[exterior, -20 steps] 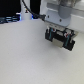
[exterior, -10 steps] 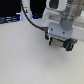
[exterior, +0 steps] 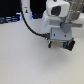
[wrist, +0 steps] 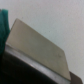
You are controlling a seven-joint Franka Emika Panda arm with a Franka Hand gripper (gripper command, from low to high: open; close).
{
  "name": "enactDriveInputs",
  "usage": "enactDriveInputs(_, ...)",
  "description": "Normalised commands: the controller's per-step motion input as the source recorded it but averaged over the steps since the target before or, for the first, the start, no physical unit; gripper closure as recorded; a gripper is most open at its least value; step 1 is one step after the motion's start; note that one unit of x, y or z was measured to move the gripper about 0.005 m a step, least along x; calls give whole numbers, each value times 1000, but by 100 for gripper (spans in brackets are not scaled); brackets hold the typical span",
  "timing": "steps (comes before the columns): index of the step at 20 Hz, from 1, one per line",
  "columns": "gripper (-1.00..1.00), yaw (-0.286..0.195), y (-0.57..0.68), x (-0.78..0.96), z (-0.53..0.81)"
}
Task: Open the kcup holder, insert the kcup into the holder, and close the kcup holder
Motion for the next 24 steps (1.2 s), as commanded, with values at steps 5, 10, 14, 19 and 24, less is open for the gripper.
enactDriveInputs(5, -100, 115, 471, -367, 21)
enactDriveInputs(10, -100, 107, 504, -424, 64)
enactDriveInputs(14, -100, 96, 501, -508, 166)
enactDriveInputs(19, -100, 85, 513, -598, 74)
enactDriveInputs(24, -100, 69, 442, -835, 12)
